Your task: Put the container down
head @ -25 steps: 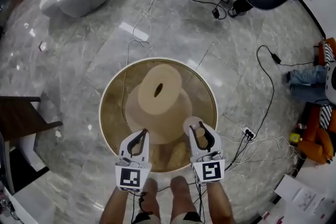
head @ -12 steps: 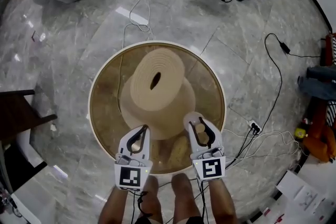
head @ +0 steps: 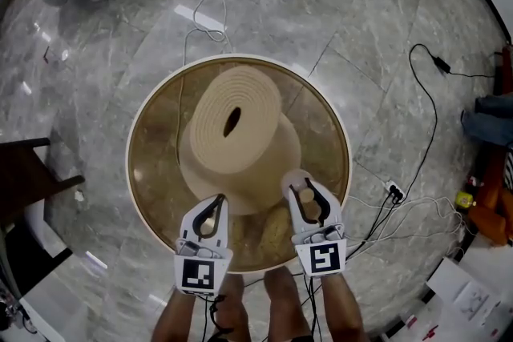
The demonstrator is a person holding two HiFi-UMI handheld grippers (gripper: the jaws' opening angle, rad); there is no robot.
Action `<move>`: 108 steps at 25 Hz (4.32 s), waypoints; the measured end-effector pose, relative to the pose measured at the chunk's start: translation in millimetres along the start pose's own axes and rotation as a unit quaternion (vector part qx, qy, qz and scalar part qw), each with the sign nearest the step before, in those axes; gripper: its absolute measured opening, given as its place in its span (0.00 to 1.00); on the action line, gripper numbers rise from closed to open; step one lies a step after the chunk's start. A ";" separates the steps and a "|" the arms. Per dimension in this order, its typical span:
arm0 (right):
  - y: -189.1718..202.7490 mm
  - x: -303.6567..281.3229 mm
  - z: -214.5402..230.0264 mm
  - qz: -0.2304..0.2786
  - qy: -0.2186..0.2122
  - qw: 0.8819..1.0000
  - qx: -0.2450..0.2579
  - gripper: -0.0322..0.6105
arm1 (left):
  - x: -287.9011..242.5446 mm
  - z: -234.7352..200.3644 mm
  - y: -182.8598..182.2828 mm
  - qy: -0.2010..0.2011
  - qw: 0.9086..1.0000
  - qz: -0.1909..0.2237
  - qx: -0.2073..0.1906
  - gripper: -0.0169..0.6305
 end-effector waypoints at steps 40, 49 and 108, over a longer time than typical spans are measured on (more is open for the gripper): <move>26.6 -12.3 -12.6 -0.026 -0.019 0.999 0.003 0.55 | -0.2 3.6 14.6 0.001 1.000 -0.003 -0.013 0.06; 1.7 0.4 -8.2 -0.021 -0.012 1.000 0.003 0.56 | 14.2 0.8 -7.3 -0.001 1.000 0.008 -0.021 0.06; -355.5 500.2 -83.6 0.169 0.146 0.975 -0.017 0.05 | 505.8 100.4 -271.2 -0.019 0.968 0.202 -0.147 0.06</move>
Point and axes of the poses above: the fingertips, and each gripper's own axes: x backward along the fingers, z to its right, y out of its underside, the point moved 1 cm from there along x, backward along the fingers, and after that the axes turned 9 degrees about -z, right-handed, at the moved point
